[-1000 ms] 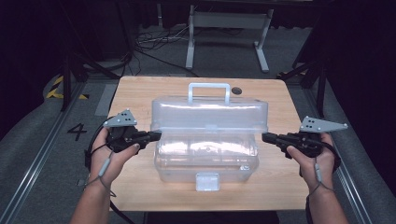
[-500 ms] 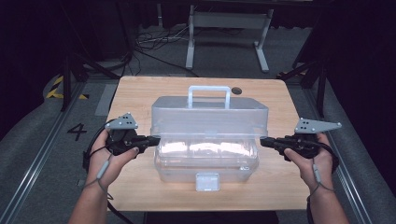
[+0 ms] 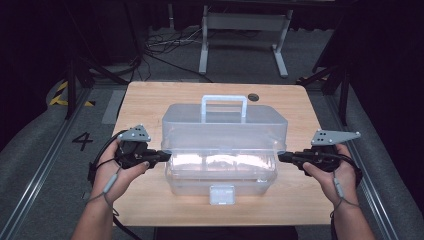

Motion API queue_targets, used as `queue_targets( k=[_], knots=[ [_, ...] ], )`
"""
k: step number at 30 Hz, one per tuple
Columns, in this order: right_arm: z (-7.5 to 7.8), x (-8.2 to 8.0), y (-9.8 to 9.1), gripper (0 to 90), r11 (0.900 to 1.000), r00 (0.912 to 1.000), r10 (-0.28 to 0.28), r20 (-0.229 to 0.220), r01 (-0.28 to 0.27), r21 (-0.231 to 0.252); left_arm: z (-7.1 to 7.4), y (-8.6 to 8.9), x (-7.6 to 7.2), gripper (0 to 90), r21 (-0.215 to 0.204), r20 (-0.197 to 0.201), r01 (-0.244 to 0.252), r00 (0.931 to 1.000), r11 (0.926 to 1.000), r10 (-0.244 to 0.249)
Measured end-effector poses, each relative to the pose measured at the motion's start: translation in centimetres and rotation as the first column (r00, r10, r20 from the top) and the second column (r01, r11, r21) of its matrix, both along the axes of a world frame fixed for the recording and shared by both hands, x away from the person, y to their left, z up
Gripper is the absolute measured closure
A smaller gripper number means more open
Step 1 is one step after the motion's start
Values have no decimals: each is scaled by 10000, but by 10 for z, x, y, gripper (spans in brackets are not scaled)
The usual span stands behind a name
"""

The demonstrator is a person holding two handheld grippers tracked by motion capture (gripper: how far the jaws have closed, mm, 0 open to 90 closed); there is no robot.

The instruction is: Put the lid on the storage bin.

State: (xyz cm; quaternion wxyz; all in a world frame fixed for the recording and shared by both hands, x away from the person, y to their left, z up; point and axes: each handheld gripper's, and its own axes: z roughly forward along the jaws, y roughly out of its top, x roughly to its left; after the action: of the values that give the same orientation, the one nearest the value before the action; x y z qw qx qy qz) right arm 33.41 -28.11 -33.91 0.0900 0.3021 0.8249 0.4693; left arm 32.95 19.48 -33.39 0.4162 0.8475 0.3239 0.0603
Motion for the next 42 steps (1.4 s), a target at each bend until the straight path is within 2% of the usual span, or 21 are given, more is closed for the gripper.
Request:
queue_targets(
  k=[3,4,14,27,42],
  knots=[
    [0,-1,-1,900,9999,9999,29,-103,-30,-132,0,1,0,882,302,-7,106,9999,9995,-106],
    [-1,-1,-1,900,9999,9999,36,-131,-38,-167,-1,0,0,882,250,-102,76,9999,9997,-73],
    [-1,-3,0,900,9969,9992,169,-365,-196,-765,-2,1,-1,882,796,-458,339,9985,9962,-303],
    [-3,-4,0,900,9917,9970,304,-711,-389,-1225,-5,0,-2,881,1034,-852,481,9956,9935,-393],
    [-7,-5,3,900,9828,9925,419,-1145,-616,-1741,-8,-1,-2,877,1494,-1286,809,9898,9855,-618]
  ],
)
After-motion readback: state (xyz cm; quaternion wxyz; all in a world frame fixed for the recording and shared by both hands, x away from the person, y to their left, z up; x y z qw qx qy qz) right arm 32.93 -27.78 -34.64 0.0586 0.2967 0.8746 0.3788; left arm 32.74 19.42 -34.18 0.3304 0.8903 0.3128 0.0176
